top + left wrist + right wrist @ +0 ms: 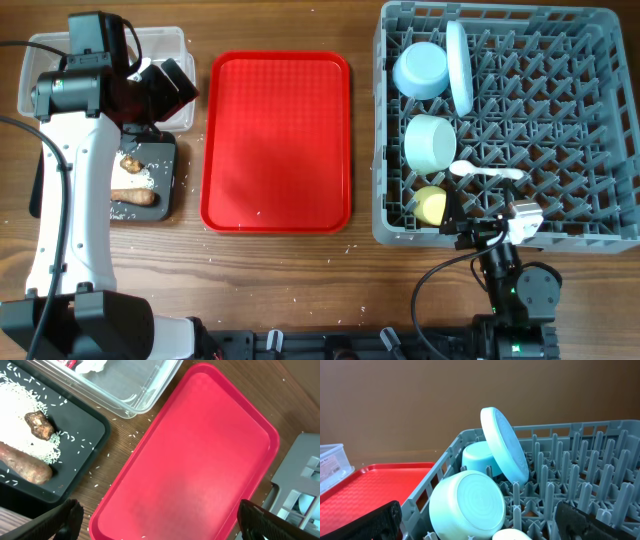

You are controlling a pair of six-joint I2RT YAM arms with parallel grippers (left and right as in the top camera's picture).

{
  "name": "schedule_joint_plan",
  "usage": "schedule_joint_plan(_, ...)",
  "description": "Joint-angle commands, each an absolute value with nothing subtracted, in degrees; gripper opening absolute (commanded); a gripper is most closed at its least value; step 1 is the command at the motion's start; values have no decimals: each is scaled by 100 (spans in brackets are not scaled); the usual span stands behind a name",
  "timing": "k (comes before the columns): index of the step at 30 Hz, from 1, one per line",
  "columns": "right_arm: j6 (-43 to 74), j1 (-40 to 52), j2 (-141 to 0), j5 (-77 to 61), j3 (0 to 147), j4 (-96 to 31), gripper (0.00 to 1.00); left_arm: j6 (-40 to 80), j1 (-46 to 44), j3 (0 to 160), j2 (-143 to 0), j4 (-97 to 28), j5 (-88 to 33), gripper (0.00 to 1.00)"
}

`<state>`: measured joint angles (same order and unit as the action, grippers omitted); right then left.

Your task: Sort waste into correct bins and load items into the dishwasher rack

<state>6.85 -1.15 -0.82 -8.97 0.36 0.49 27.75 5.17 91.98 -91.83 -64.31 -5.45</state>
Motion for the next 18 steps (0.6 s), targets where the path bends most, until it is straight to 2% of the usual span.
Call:
schedule_joint_plan(1, 766, -75, -27, -976, 30, 80, 100, 2617, 650, 8912, -9054, -6173, -200, 100)
schedule_joint_plan(4, 766, -75, -27, -976, 30, 80, 100, 2283, 659, 8005, -8805, -5124, -814, 100)
schedule_joint_plan(7, 764, -75, -27, -976, 30, 80, 100, 1955, 565, 6285, -8184, -2932, -1852, 100)
schedule_joint_plan(11, 764, -75, -27, -976, 30, 78, 100, 1990, 530, 4539, -7266, -1002, -2014, 100)
schedule_joint_plan(18, 764, -75, -27, -976, 30, 78, 100, 1968, 541, 1619, -5059, 875, -1455, 100)
